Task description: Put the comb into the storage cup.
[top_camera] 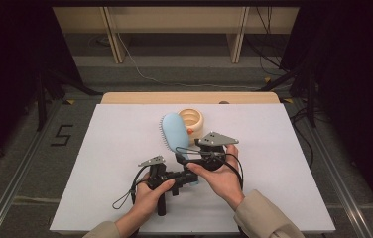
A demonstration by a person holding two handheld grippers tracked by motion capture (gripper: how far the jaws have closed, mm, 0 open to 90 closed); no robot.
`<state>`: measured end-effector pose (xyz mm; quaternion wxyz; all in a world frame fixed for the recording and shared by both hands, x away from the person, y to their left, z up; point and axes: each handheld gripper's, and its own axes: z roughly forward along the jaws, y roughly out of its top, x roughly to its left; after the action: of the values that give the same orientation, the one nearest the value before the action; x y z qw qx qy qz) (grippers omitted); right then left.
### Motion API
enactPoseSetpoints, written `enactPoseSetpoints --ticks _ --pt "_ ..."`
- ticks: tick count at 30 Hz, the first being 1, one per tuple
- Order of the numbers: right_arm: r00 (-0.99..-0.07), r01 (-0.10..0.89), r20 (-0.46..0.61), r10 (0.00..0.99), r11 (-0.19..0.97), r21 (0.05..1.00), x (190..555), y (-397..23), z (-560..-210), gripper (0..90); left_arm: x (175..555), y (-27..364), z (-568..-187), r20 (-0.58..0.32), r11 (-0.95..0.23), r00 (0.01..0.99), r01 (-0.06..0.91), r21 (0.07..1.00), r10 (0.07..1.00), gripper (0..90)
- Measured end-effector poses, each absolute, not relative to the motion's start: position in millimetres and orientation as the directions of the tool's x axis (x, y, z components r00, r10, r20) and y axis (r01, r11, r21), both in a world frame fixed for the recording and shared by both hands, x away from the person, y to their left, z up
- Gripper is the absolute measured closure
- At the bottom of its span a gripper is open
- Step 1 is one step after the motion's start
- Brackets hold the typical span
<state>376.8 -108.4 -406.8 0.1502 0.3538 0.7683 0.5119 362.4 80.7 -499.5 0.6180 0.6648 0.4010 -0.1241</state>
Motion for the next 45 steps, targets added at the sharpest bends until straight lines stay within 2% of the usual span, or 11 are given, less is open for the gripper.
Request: enactPoseSetpoints --ticks 31,45 --pt "-0.702 0.348 0.120 0.702 0.191 0.918 382.8 -112.2 -388.9 14.2 362.2 79.3 -500.5 -0.661 0.075 0.651 0.689 0.721 0.373 63.6" --pt "-0.723 0.333 0.085 0.686 0.238 0.912 386.9 -108.7 -385.7 0.4 361.8 78.6 -500.6 -0.657 0.068 0.654 0.688 0.723 0.374 63.6"
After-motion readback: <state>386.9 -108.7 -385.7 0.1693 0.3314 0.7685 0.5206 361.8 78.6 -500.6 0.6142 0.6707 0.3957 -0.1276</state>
